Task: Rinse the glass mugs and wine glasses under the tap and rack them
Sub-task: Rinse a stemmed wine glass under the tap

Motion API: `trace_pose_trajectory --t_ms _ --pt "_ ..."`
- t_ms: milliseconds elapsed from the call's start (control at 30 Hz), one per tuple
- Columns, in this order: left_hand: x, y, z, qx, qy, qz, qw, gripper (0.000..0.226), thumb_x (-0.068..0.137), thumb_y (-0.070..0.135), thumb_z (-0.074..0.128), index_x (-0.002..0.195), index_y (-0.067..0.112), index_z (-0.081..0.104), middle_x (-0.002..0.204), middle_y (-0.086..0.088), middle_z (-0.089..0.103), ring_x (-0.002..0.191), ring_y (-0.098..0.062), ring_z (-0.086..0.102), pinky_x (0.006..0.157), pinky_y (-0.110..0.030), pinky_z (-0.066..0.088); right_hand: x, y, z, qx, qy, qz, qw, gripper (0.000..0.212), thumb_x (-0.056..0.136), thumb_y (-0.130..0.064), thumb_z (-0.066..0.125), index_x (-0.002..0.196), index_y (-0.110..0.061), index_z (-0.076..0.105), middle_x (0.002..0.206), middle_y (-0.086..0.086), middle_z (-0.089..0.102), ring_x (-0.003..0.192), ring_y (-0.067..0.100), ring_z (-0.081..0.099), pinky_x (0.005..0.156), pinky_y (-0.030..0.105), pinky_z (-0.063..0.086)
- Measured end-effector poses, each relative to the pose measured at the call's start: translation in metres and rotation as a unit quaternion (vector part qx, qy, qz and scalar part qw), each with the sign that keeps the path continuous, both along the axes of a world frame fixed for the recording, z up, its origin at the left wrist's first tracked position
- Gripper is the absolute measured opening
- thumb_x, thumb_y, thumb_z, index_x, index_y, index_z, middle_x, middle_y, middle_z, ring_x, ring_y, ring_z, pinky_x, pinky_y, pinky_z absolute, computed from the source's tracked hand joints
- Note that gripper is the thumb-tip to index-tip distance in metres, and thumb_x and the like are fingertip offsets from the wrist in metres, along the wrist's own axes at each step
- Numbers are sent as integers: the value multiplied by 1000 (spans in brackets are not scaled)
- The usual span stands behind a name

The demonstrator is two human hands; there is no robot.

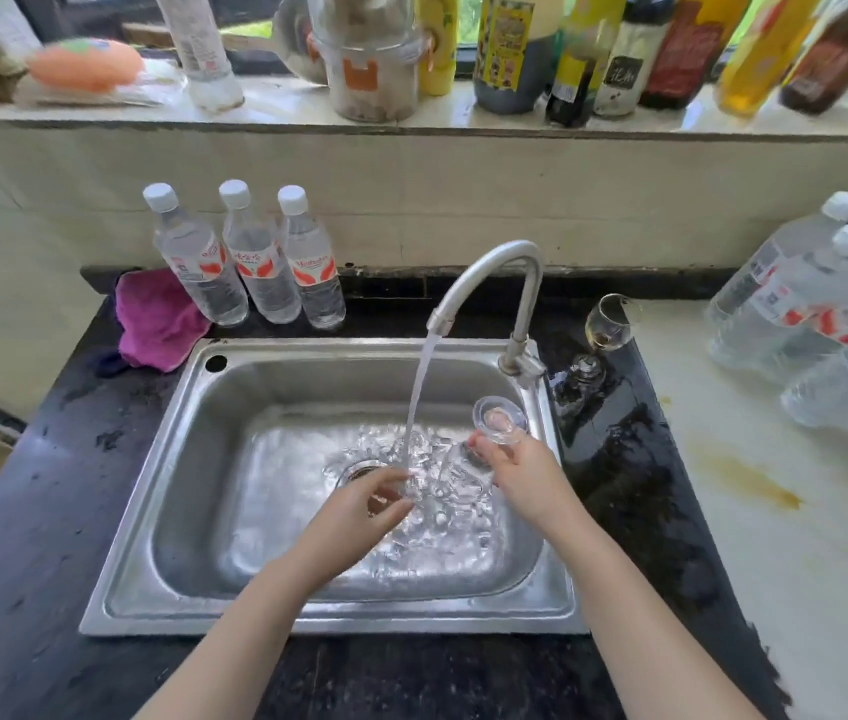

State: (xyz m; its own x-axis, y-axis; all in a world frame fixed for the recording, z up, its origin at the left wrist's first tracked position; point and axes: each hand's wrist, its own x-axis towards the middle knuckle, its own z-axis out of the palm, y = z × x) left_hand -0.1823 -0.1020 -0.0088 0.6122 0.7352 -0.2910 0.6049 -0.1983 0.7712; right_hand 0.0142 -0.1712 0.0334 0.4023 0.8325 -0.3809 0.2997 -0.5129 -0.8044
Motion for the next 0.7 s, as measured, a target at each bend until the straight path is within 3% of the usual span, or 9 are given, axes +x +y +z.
trace_pose_trajectory --t_ms 67,167,333,433,533,700 --pt "-2 -5 4 -3 -17 -15 1000 27 92 29 59 119 29 55 100 10 62 86 -2 61 70 -7 47 -9 -16 6 -1 -8 -27 1000 16 98 -31 47 103 -24 61 82 18 66 59 26 54 54 34 41" --pt "-1 -7 6 -11 -38 -53 998 28 92 26 59 120 28 54 95 12 61 82 -2 60 72 -11 48 -25 -41 7 -3 -27 -87 996 25 99 -28 45 110 -14 63 85 19 68 70 35 61 61 40 47" --pt "3 -21 6 -13 -50 -182 982 25 91 28 60 114 34 53 90 17 60 80 3 59 76 -17 48 -65 -100 8 6 -23 -270 963 29 99 -30 45 114 -14 65 94 7 67 82 19 63 71 22 48" --pt "9 -50 3 -39 -58 -251 965 23 90 25 62 108 36 53 88 13 62 76 -2 60 71 -16 46 -88 -153 8 17 -11 -371 928 26 98 -34 46 105 -23 69 96 6 70 89 24 66 86 45 53" --pt "20 -94 5 -68 -64 -348 933 26 90 20 61 112 32 54 91 8 61 71 0 57 65 -10 44 -108 -213 8 44 -14 -473 880 23 96 -29 50 82 -40 65 97 -4 69 96 18 65 93 45 51" --pt "41 -185 11 -62 -67 -500 861 38 88 17 64 124 20 54 89 7 63 74 -1 60 73 -11 47 -159 -322 14 38 -30 -616 786 27 95 -29 50 74 -40 63 89 -8 69 95 17 64 93 47 50"
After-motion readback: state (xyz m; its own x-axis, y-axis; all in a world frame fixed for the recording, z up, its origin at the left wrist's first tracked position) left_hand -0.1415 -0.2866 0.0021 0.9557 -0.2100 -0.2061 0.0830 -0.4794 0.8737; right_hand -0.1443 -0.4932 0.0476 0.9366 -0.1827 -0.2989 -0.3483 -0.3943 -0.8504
